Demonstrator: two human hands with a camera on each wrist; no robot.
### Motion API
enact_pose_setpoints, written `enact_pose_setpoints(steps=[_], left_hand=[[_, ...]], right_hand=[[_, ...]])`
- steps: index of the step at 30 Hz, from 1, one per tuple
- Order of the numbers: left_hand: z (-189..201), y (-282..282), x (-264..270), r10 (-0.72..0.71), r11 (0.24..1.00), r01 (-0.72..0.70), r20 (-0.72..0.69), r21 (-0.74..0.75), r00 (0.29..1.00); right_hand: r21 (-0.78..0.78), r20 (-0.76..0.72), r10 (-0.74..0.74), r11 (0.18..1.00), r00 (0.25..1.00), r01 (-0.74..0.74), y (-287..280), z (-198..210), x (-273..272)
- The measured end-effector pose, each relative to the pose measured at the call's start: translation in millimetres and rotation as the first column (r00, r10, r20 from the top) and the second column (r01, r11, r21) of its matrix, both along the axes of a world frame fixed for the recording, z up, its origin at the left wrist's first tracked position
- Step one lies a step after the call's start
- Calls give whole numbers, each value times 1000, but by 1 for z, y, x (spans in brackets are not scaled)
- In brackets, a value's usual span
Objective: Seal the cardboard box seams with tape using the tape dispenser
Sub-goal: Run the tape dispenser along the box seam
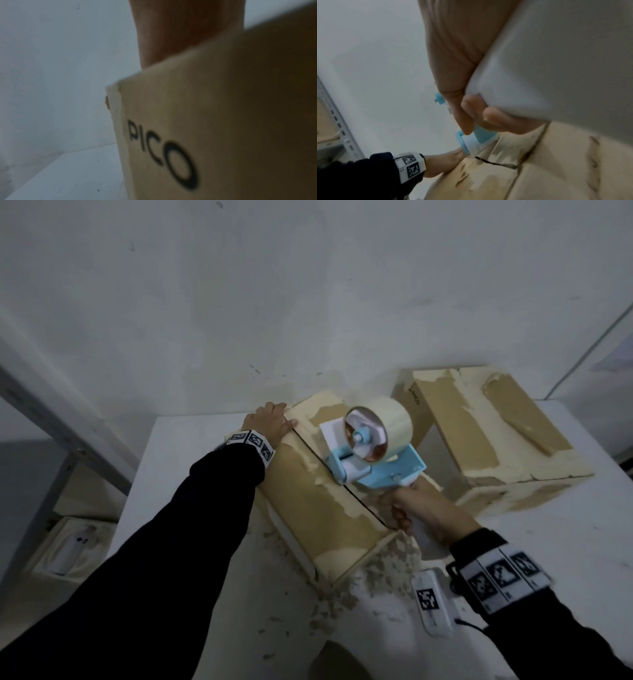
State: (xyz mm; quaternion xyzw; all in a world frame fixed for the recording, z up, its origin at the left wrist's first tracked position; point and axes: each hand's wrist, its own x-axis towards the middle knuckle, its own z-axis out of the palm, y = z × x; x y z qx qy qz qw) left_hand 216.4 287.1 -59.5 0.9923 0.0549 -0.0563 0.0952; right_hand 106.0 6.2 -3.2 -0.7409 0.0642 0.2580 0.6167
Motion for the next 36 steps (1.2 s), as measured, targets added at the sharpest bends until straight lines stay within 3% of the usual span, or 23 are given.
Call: enact_pose_setpoints(steps=[7, 10, 13, 15, 17, 23, 27, 30, 36], left_hand=[[5, -7, -16, -2, 999, -5, 166, 46, 986], [8, -16, -29, -189, 982, 191, 231, 15, 955], [-2, -33, -56, -456, 883, 469, 212, -9, 864], [-9, -42, -77, -518, 854, 518, 169, 52, 838], [-11, -51, -90, -515, 857, 501, 200, 117, 834], [-11, -57, -89, -455, 886, 442, 84, 138, 886], [-9, -59, -90, -433, 900, 430, 33, 66, 901], [-9, -59, -90, -468, 880, 466, 2, 95, 884], [-11, -61, -89, -383, 916, 388, -68, 99, 921]], right_hand=[[-55, 53, -4, 998, 999, 7, 6, -3, -5], [-19, 34, -24, 1000, 999, 25, 6, -4, -7], [-54, 29, -17, 998, 999, 19, 6, -4, -7], [-86, 41, 1, 996, 999, 3, 6, -2, -6], [-117, 52, 23, 993, 998, -17, 5, -2, -6], [-144, 68, 25, 989, 997, -15, 6, -8, -7], [-126, 79, 10, 992, 997, 0, 5, -13, -7], [-124, 92, 17, 992, 996, -5, 4, -15, -8], [-76, 66, 10, 997, 998, -5, 3, -15, -13]])
